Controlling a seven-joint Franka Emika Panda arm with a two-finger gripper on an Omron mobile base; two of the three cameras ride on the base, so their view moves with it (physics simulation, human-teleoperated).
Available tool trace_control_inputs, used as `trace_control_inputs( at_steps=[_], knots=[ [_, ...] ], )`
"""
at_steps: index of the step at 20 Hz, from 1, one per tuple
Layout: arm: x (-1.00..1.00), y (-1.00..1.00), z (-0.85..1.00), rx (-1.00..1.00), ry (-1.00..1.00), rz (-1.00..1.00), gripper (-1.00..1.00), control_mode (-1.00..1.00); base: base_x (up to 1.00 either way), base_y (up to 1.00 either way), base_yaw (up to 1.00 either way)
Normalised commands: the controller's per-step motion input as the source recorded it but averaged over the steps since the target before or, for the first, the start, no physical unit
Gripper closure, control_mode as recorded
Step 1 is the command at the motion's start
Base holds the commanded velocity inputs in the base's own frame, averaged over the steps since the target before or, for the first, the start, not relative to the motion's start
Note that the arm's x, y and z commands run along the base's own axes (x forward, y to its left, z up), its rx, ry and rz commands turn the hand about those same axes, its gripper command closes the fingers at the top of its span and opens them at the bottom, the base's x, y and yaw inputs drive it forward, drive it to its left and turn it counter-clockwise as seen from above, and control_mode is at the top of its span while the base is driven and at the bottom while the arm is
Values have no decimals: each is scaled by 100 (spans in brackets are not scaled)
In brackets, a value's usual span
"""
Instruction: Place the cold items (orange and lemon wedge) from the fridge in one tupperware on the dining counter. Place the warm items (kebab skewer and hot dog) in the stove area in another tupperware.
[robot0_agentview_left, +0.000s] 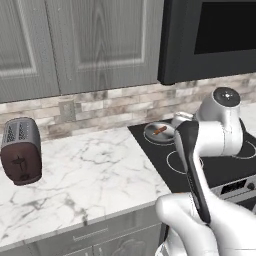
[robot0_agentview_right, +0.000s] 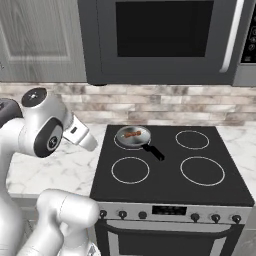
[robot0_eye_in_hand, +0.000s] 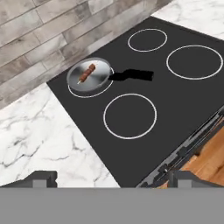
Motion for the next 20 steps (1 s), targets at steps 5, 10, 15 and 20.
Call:
trace_control_inputs(
  at_steps=[5, 10, 15, 20],
  knots=[
    [71, -24, -46, 14, 25, -13, -100, -100, 0, 0, 0],
    [81, -7, -51, 1, 4, -3, -100, -100, 0, 0, 0],
    [70, 0, -61, -3, -11, 0, -100, -100, 0, 0, 0],
    [68, 0, -48, -2, -8, 0, -100, -100, 0, 0, 0]
  ],
)
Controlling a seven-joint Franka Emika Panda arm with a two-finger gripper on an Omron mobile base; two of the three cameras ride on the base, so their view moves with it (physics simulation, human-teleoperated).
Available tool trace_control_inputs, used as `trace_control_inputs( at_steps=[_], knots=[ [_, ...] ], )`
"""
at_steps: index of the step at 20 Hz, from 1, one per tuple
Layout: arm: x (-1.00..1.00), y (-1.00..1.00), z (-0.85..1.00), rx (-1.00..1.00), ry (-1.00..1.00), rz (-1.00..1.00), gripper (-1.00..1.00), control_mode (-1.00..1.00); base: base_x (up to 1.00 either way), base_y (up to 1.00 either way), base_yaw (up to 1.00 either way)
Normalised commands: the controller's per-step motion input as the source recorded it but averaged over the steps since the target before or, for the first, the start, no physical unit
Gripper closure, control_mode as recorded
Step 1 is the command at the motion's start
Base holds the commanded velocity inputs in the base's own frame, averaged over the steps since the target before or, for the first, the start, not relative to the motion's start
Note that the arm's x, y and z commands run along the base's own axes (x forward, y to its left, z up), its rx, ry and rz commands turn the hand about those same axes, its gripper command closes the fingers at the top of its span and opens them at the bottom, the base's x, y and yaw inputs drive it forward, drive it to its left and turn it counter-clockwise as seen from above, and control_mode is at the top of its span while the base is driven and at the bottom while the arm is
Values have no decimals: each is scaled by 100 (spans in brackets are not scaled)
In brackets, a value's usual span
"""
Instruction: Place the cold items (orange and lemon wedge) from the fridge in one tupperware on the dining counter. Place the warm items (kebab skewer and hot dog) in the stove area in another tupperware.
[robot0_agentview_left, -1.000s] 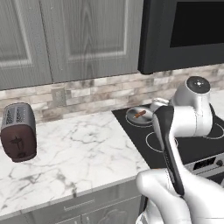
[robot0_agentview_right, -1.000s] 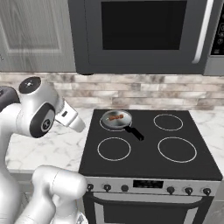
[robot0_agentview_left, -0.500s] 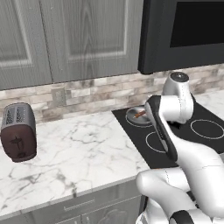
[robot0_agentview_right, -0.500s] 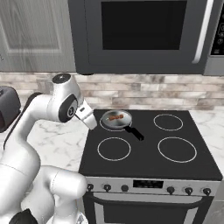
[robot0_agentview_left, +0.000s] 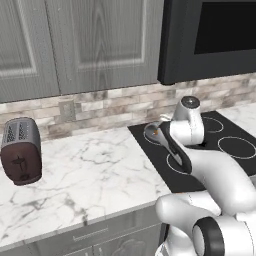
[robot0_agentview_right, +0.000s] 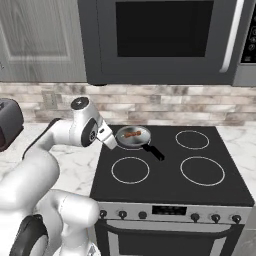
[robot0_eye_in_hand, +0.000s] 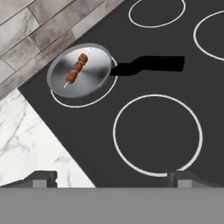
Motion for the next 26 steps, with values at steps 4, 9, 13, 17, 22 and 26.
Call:
trace_control_inputs(
  at_steps=[4, 9, 13, 17, 22, 26],
  knots=[
    [71, 0, -25, 0, -3, 0, -100, -100, 0, 0, 0],
    [64, -7, -14, 0, -6, 0, -100, -100, 0, 0, 0],
    [54, -14, -7, 0, -1, 0, -100, -100, 0, 0, 0],
    [43, -16, -11, 0, 0, 0, -100, -100, 0, 0, 0],
    [39, -11, -11, 0, 0, 0, -100, -100, 0, 0, 0],
    [33, -3, -13, 0, 0, 0, -100, -100, 0, 0, 0]
  ],
)
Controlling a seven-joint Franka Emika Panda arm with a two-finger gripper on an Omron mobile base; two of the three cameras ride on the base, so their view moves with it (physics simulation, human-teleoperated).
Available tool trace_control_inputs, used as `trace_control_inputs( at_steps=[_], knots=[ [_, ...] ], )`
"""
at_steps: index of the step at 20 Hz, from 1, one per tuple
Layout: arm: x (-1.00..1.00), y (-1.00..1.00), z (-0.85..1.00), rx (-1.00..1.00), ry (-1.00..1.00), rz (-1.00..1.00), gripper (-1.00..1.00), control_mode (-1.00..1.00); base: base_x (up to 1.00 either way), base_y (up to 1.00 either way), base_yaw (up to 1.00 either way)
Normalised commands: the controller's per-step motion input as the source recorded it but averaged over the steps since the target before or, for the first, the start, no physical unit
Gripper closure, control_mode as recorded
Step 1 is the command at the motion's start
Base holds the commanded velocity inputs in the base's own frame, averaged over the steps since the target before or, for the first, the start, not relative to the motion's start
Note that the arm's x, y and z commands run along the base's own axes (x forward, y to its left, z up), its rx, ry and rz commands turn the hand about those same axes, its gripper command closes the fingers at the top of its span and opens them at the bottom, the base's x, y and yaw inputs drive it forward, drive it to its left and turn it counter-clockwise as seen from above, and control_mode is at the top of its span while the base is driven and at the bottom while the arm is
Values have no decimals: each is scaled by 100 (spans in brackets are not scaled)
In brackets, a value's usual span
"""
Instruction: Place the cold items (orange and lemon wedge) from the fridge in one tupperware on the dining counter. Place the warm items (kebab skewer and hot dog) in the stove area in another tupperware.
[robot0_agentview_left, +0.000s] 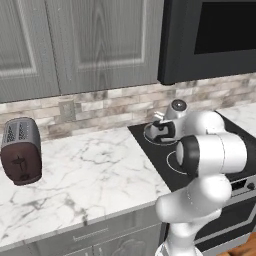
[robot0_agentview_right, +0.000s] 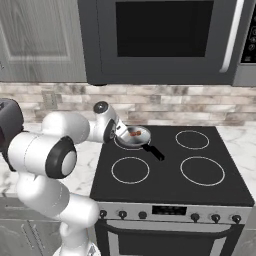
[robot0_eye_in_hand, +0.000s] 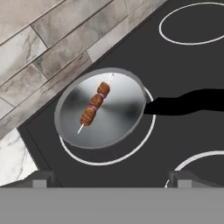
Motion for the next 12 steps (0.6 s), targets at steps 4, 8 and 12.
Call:
trace_control_inputs(
  at_steps=[4, 8, 12],
  knots=[
    [28, 0, -20, 0, 0, 0, -100, -100, 0, 0, 0],
    [23, 0, -19, 0, 0, 0, -100, -100, 0, 0, 0],
    [24, -1, -8, 0, 0, -1, -100, -100, 0, 0, 0]
  ],
)
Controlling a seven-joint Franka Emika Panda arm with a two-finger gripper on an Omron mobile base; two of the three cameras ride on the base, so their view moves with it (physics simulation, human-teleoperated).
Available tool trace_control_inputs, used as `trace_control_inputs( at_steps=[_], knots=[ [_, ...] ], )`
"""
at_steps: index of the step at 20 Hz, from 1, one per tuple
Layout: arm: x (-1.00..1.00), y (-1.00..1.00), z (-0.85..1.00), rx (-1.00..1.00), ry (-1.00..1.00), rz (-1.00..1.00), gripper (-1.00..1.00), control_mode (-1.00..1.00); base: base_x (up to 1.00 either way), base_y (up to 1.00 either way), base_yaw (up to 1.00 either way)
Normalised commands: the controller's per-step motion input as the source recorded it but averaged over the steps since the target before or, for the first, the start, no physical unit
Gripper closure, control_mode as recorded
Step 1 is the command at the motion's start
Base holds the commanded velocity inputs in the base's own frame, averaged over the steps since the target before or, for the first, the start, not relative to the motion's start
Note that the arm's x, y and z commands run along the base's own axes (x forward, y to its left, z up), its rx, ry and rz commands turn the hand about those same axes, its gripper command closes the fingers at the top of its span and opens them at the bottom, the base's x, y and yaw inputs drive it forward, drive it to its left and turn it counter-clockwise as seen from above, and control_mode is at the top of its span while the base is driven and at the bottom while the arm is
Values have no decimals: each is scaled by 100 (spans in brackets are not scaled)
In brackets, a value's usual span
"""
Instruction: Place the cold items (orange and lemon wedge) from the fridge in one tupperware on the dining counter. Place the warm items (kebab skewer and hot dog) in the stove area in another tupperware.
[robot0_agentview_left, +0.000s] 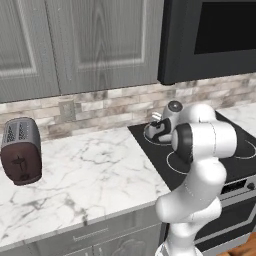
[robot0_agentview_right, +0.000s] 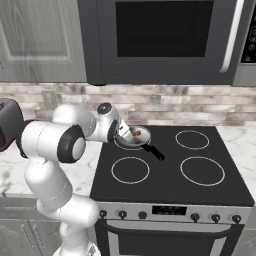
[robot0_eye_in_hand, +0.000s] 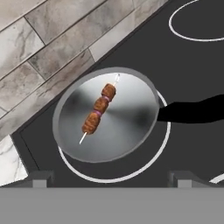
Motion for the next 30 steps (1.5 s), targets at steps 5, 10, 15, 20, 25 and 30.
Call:
trace_control_inputs(
  at_steps=[5, 10, 15, 20, 25, 30],
  knots=[
    [22, -8, -12, 0, 2, -3, -100, -100, 0, 0, 0],
    [16, -14, -19, 0, 6, -5, -100, -100, 0, 0, 0],
    [23, -5, -12, 0, 6, -4, -100, -100, 0, 0, 0],
    [27, 0, -12, 0, 7, -3, -100, -100, 0, 0, 0],
    [27, 0, -20, 0, 5, -3, -100, -100, 0, 0, 0],
    [29, 0, -22, 0, 4, -3, -100, -100, 0, 0, 0]
  ],
)
